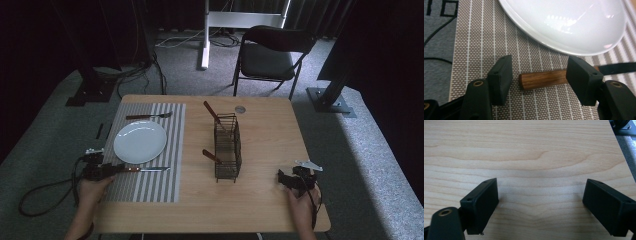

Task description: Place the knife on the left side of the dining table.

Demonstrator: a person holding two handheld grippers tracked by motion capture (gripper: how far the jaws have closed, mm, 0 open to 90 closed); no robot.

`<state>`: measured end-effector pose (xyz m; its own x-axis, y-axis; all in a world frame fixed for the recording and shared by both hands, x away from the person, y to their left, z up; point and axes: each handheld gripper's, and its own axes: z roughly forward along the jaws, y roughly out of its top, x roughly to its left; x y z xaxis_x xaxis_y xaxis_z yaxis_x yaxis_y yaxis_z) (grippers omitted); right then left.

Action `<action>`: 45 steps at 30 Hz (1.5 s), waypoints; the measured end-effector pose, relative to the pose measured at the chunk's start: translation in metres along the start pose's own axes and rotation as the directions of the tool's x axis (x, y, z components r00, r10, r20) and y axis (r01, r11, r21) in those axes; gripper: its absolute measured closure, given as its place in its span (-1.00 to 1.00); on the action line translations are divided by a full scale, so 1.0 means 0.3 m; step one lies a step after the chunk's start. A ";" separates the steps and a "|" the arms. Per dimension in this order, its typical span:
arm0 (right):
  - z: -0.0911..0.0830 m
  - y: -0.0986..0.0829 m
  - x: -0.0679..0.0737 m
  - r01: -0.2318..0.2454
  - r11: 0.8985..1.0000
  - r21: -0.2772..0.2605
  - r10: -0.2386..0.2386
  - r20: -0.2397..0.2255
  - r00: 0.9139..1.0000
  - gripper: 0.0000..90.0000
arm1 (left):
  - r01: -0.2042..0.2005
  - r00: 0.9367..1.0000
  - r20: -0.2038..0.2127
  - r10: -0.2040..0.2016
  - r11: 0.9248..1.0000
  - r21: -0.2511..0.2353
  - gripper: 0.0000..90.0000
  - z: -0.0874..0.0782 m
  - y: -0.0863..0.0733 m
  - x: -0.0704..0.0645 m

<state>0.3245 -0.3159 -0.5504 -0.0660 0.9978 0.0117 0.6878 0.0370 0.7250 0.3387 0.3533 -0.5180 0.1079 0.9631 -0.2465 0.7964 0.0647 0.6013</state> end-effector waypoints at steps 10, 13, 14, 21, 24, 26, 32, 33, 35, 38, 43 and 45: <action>0.000 0.000 0.000 -0.001 1.000 0.001 0.001 0.000 1.000 -0.72 | -0.086 0.996 0.014 0.087 0.995 -0.056 -0.14 -0.074 -0.087 -0.047; 0.000 0.000 0.001 -0.002 1.000 0.001 0.002 0.000 1.000 -0.72 | -0.120 0.993 0.012 0.121 0.990 -0.072 -0.19 -0.089 -0.129 -0.072; 0.000 0.000 0.000 -0.001 1.000 0.001 0.001 0.000 1.000 -0.72 | -0.134 0.991 -0.005 0.134 0.989 -0.065 -0.19 -0.091 -0.142 -0.083; 0.000 0.000 0.000 -0.001 1.000 0.001 0.001 0.000 1.000 -0.72 | -0.150 0.989 -0.027 0.149 0.985 -0.082 -0.63 -0.095 -0.209 -0.103; 0.000 0.000 0.000 -0.001 1.000 0.001 0.001 0.000 1.000 -0.72 | -0.151 0.988 -0.032 0.149 0.983 -0.103 -0.63 -0.097 -0.228 -0.104; 0.000 0.000 0.000 -0.002 1.000 0.001 0.002 0.000 1.000 -0.72 | -0.183 0.983 -0.050 0.178 0.976 -0.115 -0.69 -0.096 -0.239 -0.109; 0.000 0.000 0.000 -0.002 1.000 0.001 0.002 0.000 1.000 -0.72 | -0.172 0.984 -0.075 0.162 0.973 -0.155 -1.00 -0.096 -0.260 -0.099; 0.000 0.000 0.000 -0.002 1.000 0.001 0.002 0.000 1.000 -0.72 | -0.181 0.982 -0.091 0.168 0.969 -0.166 -1.00 -0.097 -0.264 -0.100; 0.000 0.000 0.000 -0.001 1.000 0.001 0.001 0.000 1.000 -0.72 | -0.209 0.973 -0.136 0.186 0.962 -0.178 -1.00 -0.098 -0.268 -0.107; 0.000 0.000 0.000 -0.001 1.000 0.001 0.001 0.000 1.000 -0.72 | -0.242 0.960 -0.188 0.207 0.952 -0.189 -1.00 -0.097 -0.274 -0.115; 0.000 0.000 0.000 -0.002 1.000 0.001 0.002 0.000 1.000 -0.72 | -0.286 0.939 -0.249 0.237 0.941 -0.183 -1.00 -0.094 -0.287 -0.122; 0.000 0.000 0.000 -0.001 1.000 0.001 0.001 0.000 1.000 -0.72 | -0.276 0.943 -0.244 0.227 0.943 -0.188 -1.00 -0.098 -0.289 -0.118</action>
<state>0.3245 -0.3158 -0.5503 -0.0650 0.9978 0.0126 0.6884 0.0357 0.7245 0.2484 0.3213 -0.5392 0.1374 0.9864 0.0898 0.6095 -0.1557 0.7774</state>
